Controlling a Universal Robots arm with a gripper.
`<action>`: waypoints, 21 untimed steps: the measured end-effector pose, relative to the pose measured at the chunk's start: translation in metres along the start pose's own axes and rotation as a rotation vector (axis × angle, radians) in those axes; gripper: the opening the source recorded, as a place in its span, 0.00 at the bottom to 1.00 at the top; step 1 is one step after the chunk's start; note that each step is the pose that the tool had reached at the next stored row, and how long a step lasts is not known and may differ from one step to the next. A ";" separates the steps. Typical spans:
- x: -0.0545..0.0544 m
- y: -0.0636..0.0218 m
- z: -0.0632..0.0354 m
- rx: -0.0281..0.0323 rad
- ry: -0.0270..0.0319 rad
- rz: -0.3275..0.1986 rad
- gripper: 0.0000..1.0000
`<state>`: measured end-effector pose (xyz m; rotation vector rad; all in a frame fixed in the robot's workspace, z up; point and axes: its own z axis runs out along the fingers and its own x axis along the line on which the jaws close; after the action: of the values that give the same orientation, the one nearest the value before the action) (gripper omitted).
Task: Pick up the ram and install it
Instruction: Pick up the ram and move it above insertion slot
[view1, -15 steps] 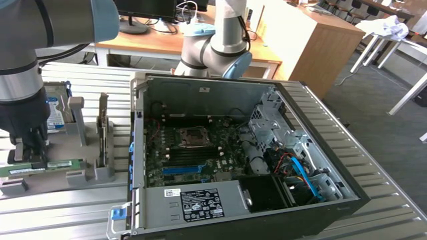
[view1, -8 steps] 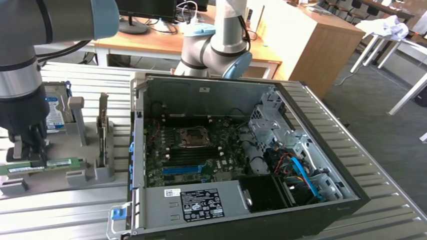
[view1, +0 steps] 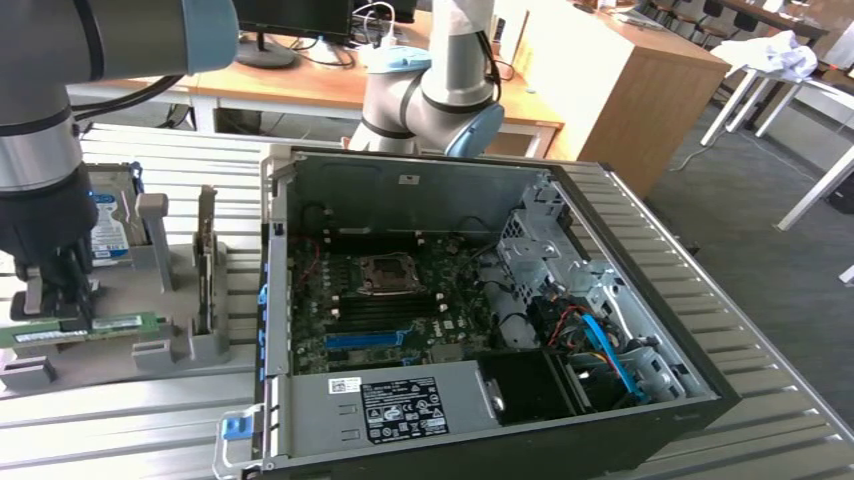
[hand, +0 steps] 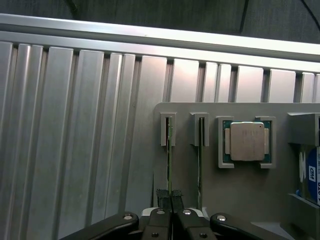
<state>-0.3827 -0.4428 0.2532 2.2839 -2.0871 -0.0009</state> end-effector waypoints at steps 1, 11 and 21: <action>0.000 0.0000 -0.0005 0.0000 -0.0001 0.000 0.12; 0.000 0.0002 -0.0062 -0.0001 0.0000 0.000 0.12; 0.000 0.0005 -0.0126 0.0000 0.0000 0.000 0.12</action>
<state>-0.3828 -0.4429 0.2658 2.2839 -2.0872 -0.0009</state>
